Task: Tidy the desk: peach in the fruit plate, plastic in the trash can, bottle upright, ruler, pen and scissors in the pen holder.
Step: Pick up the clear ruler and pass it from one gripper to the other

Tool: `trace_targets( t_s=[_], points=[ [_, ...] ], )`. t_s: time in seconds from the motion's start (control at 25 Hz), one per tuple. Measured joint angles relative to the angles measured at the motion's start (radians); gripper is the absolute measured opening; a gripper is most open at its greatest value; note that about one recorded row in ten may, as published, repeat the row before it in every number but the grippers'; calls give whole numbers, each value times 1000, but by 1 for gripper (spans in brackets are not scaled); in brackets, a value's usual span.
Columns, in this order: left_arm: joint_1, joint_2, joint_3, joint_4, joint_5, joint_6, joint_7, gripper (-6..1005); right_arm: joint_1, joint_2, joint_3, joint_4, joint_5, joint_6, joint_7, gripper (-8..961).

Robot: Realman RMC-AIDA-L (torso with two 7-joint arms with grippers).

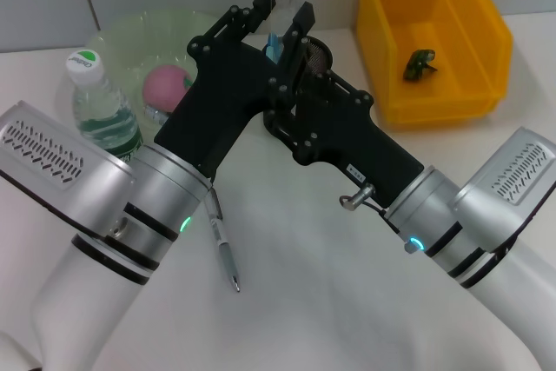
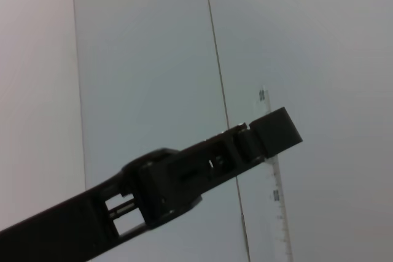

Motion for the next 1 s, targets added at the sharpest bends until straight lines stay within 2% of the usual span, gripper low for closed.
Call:
trace_targets(
  t_s=[0.04, 0.32, 1.0],
  points=[
    [0, 0, 0, 0, 1, 0, 0, 405, 2, 0, 0, 0, 0, 0, 0, 631],
    [0, 0, 1, -1, 3, -1, 0, 407, 5, 0, 8, 0, 0, 0, -1, 382],
    [-5, 0, -1, -7, 0, -9, -1, 410, 11, 0, 13, 4, -8, -6, -26, 255]
  ],
)
